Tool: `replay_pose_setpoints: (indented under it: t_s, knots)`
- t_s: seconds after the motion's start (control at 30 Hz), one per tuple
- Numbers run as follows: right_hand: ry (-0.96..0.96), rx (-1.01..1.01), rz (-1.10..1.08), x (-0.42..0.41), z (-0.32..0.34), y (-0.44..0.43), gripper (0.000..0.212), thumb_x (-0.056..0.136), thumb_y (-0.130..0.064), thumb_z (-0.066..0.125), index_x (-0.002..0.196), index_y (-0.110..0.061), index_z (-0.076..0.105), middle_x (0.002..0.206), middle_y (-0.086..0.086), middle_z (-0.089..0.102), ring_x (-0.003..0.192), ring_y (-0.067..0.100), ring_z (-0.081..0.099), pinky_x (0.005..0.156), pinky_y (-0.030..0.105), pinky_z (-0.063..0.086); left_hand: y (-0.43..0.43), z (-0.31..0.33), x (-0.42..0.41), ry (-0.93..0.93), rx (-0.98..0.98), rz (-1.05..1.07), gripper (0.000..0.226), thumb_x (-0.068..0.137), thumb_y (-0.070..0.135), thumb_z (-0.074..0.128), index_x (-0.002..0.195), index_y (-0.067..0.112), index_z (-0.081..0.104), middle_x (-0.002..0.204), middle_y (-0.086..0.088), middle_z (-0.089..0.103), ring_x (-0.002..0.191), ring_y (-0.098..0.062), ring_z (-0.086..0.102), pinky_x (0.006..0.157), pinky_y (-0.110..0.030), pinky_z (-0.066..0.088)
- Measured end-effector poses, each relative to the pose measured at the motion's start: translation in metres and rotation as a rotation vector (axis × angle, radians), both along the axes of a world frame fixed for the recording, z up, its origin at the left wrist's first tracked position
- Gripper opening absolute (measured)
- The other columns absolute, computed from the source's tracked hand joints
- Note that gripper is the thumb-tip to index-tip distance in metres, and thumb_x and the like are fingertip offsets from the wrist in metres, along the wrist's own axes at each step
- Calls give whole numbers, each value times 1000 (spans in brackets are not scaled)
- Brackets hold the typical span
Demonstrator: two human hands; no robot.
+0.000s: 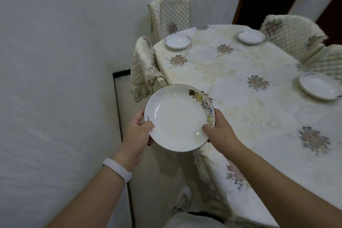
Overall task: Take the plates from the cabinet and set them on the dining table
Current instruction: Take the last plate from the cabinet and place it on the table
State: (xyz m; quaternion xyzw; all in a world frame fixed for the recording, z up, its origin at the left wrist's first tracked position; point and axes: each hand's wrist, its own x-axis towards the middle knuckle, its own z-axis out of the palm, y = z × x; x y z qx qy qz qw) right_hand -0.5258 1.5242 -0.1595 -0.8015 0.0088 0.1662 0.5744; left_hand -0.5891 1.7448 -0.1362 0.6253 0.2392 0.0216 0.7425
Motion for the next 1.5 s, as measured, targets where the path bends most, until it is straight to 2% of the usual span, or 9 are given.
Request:
replay_pose_setpoints:
  t_s: [0.1,0.2,0.3,0.47,0.7,1.13,1.23,1.37,1.5]
  knots:
    - [22,-7,-42,29,-9,-1,53,83,-10,51,129,-34,42,113,-12,59,103,16,59,86,45,55,0,-6,37,32,30,-70,55,88,-5,43,122,34,60,86,10,73,83,-25,60,73,-46,46]
    - [51,-13,-89,56,-12,-6,52,82,-11,51,129,-32,42,111,-14,59,101,13,59,86,44,55,-4,-9,73,70,47,-130,56,90,-6,42,122,37,57,88,14,74,81,-21,64,74,-44,52]
    - [55,-24,-126,77,-16,-14,51,81,-10,51,126,-33,43,110,-16,59,101,11,59,86,43,54,-12,-7,104,67,49,-177,58,90,-8,42,122,38,58,93,9,75,76,-16,69,64,-36,57]
    - [64,-25,-211,94,-16,-34,51,84,-9,51,126,-34,40,107,-21,54,98,2,54,73,27,47,-25,-14,146,81,59,-304,55,89,-8,45,128,30,58,104,1,75,79,-17,71,58,-31,54]
    - [151,-28,-440,92,-38,-72,57,87,-10,51,137,-32,38,107,-22,55,96,-2,53,70,22,45,-65,-39,201,180,48,-533,54,88,-10,47,125,28,59,97,-3,76,79,-18,71,67,-34,58]
    - [335,-106,-850,102,-86,-63,59,86,-10,51,140,-27,33,109,-10,57,95,14,56,80,29,45,-101,-98,304,297,123,-1028,58,88,-11,46,111,40,60,104,1,72,94,-24,67,71,-43,60]
    - [370,-97,-946,106,-99,-53,59,88,-7,51,142,-23,32,116,-4,54,102,18,54,82,28,42,-104,-117,327,297,169,-1125,58,87,-11,46,120,35,61,106,-3,71,91,-26,67,61,-34,59]
    - [433,-81,-1071,101,-117,-41,59,86,-10,50,139,-29,33,118,-4,57,103,18,56,86,34,47,-110,-142,341,308,236,-1252,57,87,-7,47,128,31,58,106,-7,72,96,-32,68,62,-35,57]
    - [465,-73,-1127,97,-129,-39,56,87,-10,50,138,-28,35,107,-11,58,92,6,57,79,32,48,-119,-154,344,329,292,-1292,56,87,-6,49,122,36,59,100,-2,72,90,-22,69,63,-29,57]
